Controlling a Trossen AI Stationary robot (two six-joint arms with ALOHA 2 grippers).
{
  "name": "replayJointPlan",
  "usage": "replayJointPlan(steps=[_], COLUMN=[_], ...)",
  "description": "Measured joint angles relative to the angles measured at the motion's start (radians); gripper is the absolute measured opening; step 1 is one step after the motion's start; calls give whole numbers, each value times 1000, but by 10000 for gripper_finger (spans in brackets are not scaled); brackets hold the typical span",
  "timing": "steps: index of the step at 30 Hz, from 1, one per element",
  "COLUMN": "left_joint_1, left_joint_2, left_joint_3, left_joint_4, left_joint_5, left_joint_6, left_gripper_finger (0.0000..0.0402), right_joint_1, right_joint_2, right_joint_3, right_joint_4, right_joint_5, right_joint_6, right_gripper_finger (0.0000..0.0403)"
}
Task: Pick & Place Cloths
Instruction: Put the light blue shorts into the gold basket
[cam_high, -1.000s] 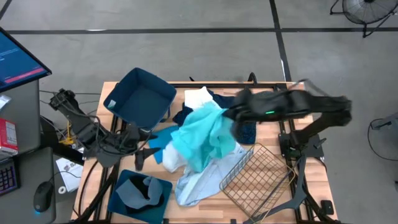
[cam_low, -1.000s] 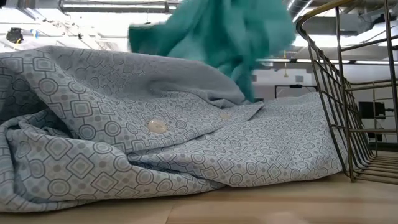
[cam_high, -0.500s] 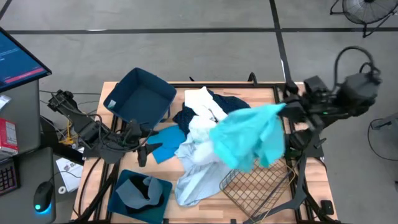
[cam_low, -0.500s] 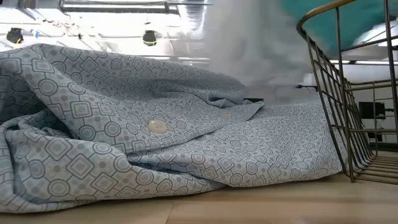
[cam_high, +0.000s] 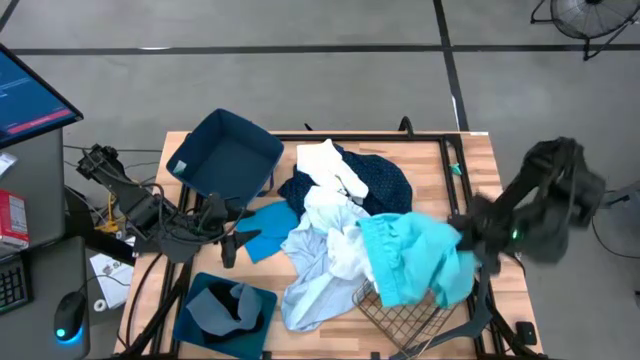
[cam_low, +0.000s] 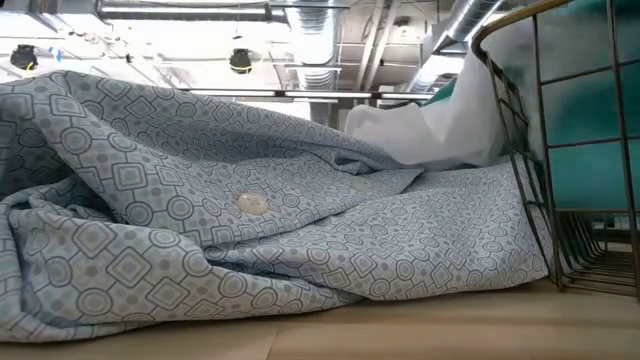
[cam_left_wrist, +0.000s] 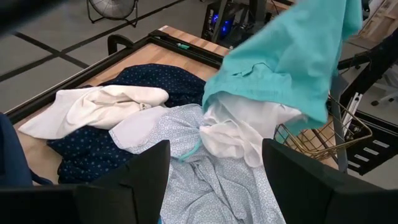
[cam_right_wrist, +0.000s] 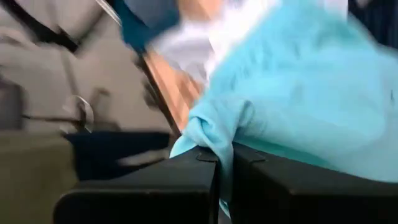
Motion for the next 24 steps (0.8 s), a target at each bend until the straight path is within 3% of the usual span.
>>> replayJointPlan(steps=[4, 10, 15, 20, 24], left_joint_1=[0, 0, 0, 0, 0], left_joint_2=[0, 0, 0, 0, 0], left_joint_3=[0, 0, 0, 0, 0], left_joint_4=[0, 0, 0, -1, 0], left_joint_5=[0, -8, -29, -32, -32], left_joint_6=[0, 0, 0, 23, 24], left_gripper_finger=[237, 237, 237, 237, 237], right_joint_1=[50, 3, -79, -174, -210], right_joint_2=[75, 194, 259, 317, 375], right_joint_3=[-91, -257, -413, -548, -605], right_joint_4=[2, 96, 334, 578, 621], right_joint_5=[-44, -67, -80, -200, -279], right_joint_6=[123, 227, 160, 32, 11], right_gripper_finger=[0, 0, 0, 0, 0])
